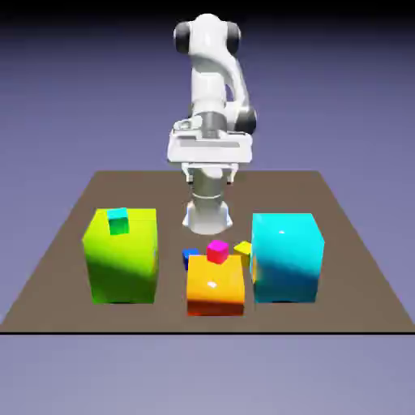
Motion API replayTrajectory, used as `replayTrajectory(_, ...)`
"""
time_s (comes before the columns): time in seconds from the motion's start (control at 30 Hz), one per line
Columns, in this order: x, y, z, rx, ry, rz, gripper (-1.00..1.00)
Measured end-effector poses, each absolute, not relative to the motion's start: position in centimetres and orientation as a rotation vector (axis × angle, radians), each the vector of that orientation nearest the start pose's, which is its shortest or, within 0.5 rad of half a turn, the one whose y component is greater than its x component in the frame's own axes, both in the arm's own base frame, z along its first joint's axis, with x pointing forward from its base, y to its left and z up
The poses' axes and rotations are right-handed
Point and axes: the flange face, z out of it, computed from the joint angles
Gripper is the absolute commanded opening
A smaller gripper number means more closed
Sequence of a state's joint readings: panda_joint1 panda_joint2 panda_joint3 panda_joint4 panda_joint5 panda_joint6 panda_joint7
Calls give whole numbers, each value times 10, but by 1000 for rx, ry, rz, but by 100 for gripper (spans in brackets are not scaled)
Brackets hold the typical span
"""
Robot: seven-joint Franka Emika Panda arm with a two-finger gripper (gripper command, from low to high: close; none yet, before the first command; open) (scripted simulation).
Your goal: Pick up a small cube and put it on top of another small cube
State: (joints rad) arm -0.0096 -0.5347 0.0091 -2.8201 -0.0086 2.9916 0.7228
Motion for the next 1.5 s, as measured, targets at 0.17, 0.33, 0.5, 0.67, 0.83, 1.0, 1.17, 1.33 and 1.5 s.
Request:
replayTrajectory(0.17,382,-13,360,-2835,998,-558,100)
replayTrajectory(0.33,354,-22,281,-3022,944,-27,100)
replayTrajectory(0.5,321,-24,217,-3131,779,297,100)
replayTrajectory(0.67,293,-42,174,-3149,835,387,100)
replayTrajectory(0.83,286,-43,132,-3150,831,387,100)
replayTrajectory(1.0,284,-43,126,-3150,831,388,-100)
replayTrajectory(1.17,293,-41,168,-3151,830,387,-100)
replayTrajectory(1.33,297,-34,190,-3162,830,415,-100)
replayTrajectory(1.5,347,-34,242,-3225,674,422,-100)
